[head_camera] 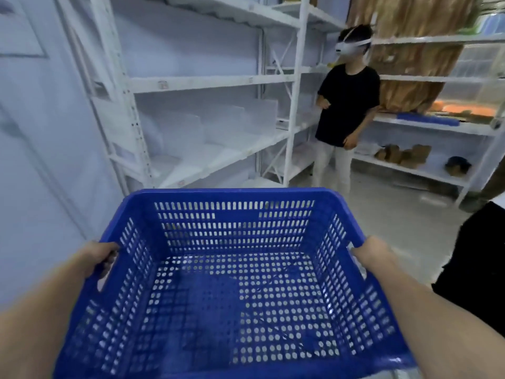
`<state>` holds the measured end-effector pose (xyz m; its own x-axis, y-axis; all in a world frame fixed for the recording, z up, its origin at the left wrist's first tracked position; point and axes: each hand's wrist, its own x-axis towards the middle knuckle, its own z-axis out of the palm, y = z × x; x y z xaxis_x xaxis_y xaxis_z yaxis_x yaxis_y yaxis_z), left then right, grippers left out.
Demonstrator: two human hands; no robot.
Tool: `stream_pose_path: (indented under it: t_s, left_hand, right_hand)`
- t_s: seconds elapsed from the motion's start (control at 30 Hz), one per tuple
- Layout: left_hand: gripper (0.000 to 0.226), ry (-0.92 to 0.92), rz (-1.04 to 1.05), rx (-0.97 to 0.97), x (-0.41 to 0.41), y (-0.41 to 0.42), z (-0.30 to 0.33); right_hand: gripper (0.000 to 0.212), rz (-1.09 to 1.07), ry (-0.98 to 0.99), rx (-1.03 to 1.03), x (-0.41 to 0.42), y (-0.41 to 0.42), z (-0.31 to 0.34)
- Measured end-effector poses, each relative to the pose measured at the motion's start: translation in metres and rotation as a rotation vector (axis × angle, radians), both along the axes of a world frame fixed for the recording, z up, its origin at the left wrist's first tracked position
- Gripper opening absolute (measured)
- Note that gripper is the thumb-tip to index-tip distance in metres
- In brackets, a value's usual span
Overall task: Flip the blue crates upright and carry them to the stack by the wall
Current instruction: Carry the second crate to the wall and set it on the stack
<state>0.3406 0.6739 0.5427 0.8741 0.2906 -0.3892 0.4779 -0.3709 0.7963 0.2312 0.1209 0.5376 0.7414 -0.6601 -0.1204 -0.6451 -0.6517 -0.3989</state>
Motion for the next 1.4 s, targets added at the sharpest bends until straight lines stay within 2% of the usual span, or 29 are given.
stream_pose_path:
  t_s: [0.27, 0.47, 0.77, 0.97, 1.17, 1.4]
  left_hand:
    - [0.042, 0.003, 0.252, 0.124, -0.116, 0.146, 0.003]
    - [0.045, 0.010, 0.459, 0.074, -0.194, 0.274, 0.005]
    - [0.040, 0.019, 0.752, 0.041, -0.277, 0.450, -0.015]
    - [0.033, 0.035, 0.860, -0.031, -0.280, 0.530, -0.035]
    - [0.037, 0.109, 0.895, -0.086, -0.234, 0.588, -0.068]
    - [0.039, 0.162, 0.971, -0.100, -0.162, 0.646, -0.099]
  right_hand:
    - [0.021, 0.300, 0.033, 0.008, 0.056, 0.136, -0.006]
    - [0.024, 0.486, -0.027, 0.054, 0.101, 0.285, -0.019]
    - [0.022, 0.692, 0.056, 0.008, 0.103, 0.520, -0.041]
    - [0.028, 0.760, 0.095, -0.039, 0.129, 0.622, -0.060]
    - [0.034, 0.781, 0.145, -0.076, 0.189, 0.697, -0.090]
    - [0.031, 0.840, 0.227, 0.047, 0.284, 0.778, -0.127]
